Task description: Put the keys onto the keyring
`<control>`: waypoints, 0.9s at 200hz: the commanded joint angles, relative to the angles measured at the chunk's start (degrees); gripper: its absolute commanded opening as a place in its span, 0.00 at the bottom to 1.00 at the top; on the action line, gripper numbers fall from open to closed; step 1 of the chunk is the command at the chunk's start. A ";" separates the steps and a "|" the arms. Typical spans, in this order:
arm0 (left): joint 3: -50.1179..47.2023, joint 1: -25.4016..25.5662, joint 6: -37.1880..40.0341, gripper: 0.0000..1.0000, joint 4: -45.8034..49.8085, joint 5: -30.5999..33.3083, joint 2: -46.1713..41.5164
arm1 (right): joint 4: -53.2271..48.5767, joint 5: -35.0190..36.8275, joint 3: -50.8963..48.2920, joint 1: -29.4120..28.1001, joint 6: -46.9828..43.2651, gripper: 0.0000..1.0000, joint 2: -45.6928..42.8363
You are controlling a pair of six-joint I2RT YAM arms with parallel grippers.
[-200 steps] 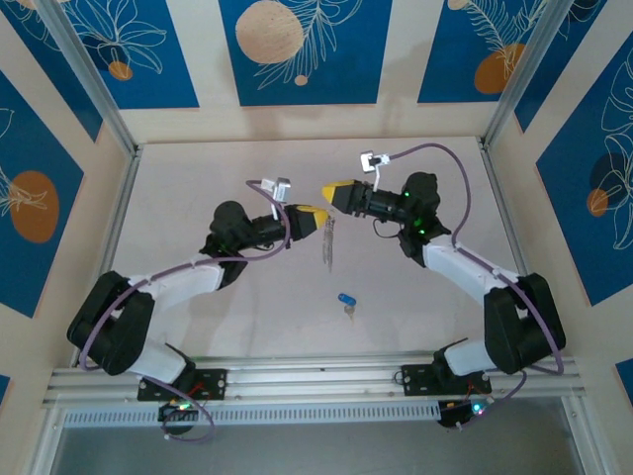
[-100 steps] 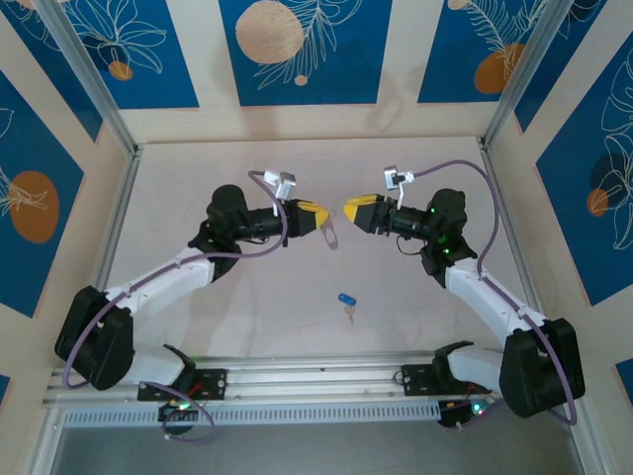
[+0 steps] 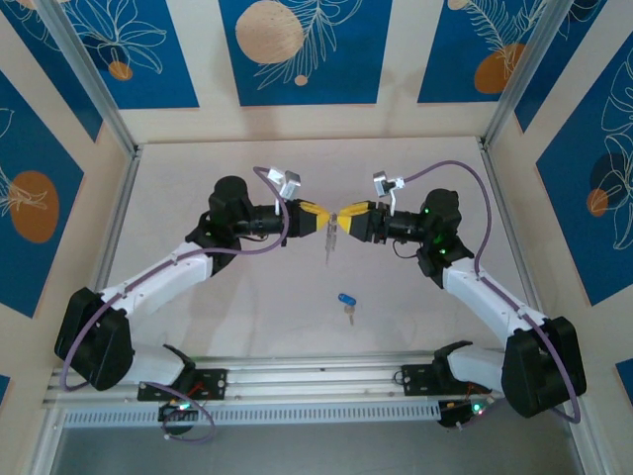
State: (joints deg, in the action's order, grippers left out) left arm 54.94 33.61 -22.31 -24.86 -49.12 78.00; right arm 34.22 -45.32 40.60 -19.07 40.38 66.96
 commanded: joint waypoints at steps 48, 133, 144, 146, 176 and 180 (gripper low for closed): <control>2.37 -0.52 1.28 0.00 0.10 -2.20 -0.29 | 0.60 -0.98 3.19 -2.19 -1.33 0.19 2.13; -4.58 -2.33 -2.86 0.34 -5.51 10.94 -5.60 | 7.12 3.28 0.96 -0.25 1.34 0.00 3.39; -7.27 -2.96 -5.82 0.40 -10.19 12.55 -6.11 | 9.58 3.78 0.78 -0.17 2.53 0.00 3.81; -7.65 -3.00 -6.48 0.40 -11.01 12.73 -6.15 | 9.78 3.89 0.79 -0.13 2.61 0.00 3.80; -11.16 -3.52 -13.73 0.42 -21.54 11.85 -4.35 | 16.26 5.45 0.34 -0.55 5.86 0.00 5.41; -11.39 -3.46 -14.74 0.41 -23.10 11.51 -3.80 | 16.95 5.73 0.35 -0.67 6.25 0.00 5.58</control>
State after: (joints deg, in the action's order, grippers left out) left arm 45.65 30.57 -29.87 -35.68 -38.68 72.71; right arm 43.09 -41.82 41.56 -19.33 43.31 71.61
